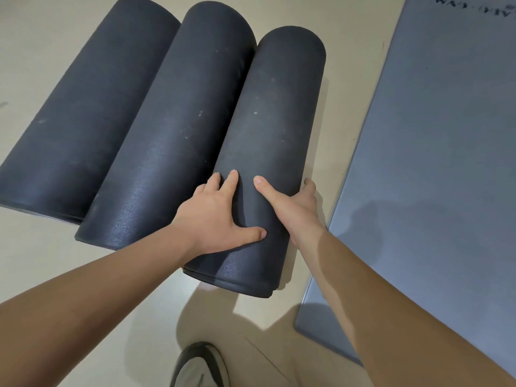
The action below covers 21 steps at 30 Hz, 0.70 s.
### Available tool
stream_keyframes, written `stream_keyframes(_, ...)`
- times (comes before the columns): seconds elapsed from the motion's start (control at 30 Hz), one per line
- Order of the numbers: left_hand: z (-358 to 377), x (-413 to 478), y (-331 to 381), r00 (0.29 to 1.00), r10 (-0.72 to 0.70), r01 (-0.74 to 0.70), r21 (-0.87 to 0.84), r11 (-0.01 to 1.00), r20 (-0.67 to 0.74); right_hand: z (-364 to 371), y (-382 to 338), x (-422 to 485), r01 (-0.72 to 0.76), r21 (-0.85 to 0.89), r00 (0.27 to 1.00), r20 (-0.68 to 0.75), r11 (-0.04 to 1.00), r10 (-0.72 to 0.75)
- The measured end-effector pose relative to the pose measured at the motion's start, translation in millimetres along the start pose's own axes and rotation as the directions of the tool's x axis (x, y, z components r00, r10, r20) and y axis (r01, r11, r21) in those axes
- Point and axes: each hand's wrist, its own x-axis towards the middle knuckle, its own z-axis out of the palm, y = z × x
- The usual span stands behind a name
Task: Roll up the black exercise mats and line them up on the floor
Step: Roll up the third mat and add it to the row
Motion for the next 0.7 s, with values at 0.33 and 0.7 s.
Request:
stream_keyframes(0.33,-12,-1,-10,0.986,0.075,-0.088,-0.081,0.993,-0.148,3,-15,2,0.107,-0.131,0.994,-0.017,0.986,-0.110)
stream_keyframes(0.7,-14,-6,1,0.885,0.342,-0.352,0.027,0.936,-0.315,-26,-29,-9,0.338,-0.407,0.939,0.081,0.849,-0.335)
